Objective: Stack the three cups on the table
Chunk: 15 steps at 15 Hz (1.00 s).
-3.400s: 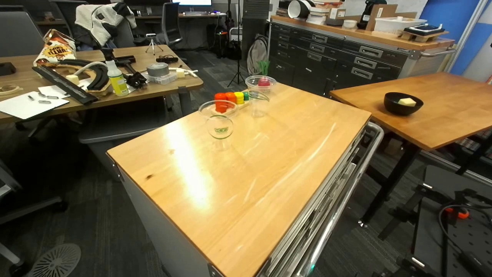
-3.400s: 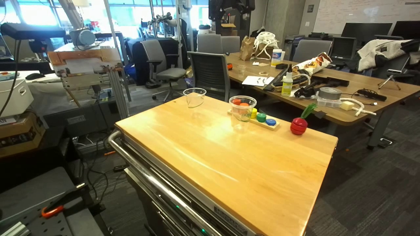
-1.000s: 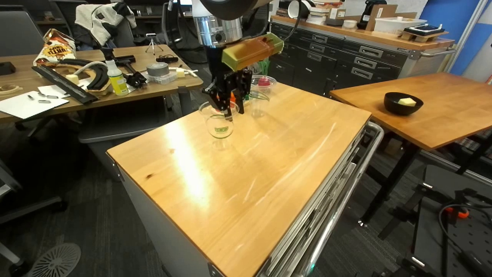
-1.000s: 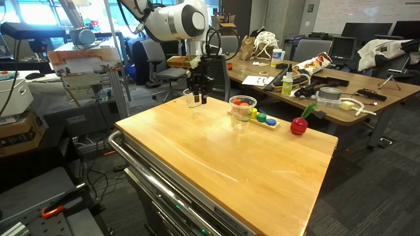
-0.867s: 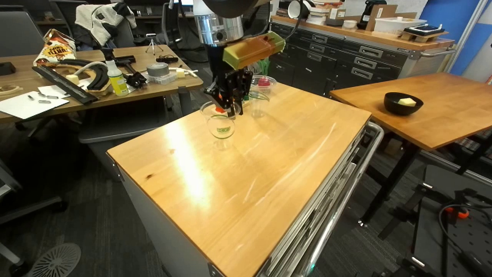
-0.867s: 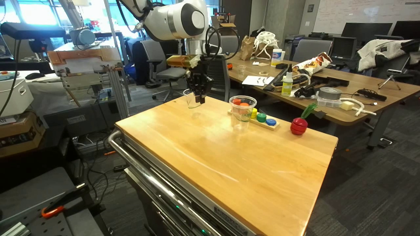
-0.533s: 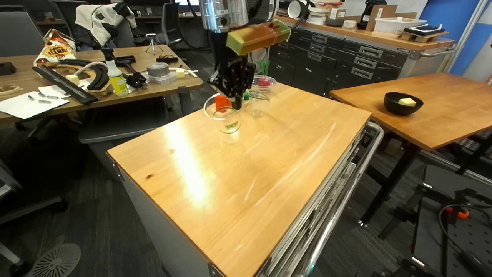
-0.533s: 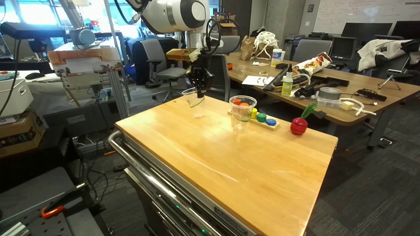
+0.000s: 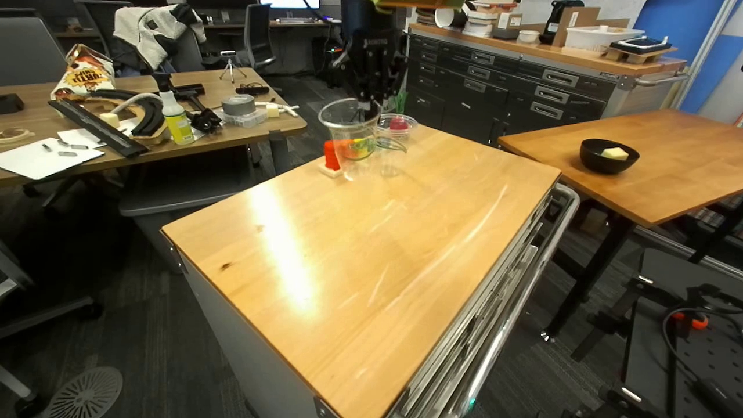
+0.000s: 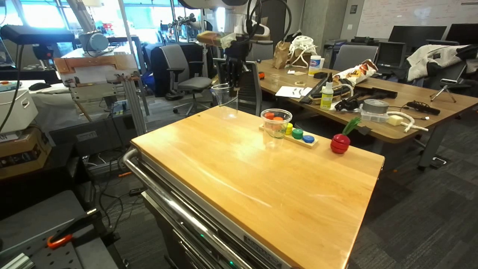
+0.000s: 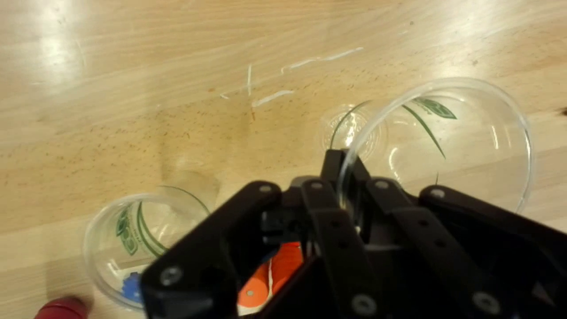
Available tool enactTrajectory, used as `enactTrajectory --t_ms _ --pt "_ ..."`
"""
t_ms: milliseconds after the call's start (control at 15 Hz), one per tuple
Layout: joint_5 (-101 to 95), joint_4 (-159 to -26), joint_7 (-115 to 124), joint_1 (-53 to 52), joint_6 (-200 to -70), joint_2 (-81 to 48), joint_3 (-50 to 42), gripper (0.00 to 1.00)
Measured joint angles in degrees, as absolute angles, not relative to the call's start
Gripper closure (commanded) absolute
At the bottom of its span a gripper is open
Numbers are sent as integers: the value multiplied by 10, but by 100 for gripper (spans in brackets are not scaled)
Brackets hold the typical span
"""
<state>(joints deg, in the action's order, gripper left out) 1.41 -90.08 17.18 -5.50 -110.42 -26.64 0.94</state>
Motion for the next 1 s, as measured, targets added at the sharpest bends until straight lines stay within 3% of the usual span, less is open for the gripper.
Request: enactTrajectory --t_ms 467,1000 --pt "87 -798 174 20 -1013 -237 -16 99" --pt "58 -766 187 27 -984 -254 -34 99"
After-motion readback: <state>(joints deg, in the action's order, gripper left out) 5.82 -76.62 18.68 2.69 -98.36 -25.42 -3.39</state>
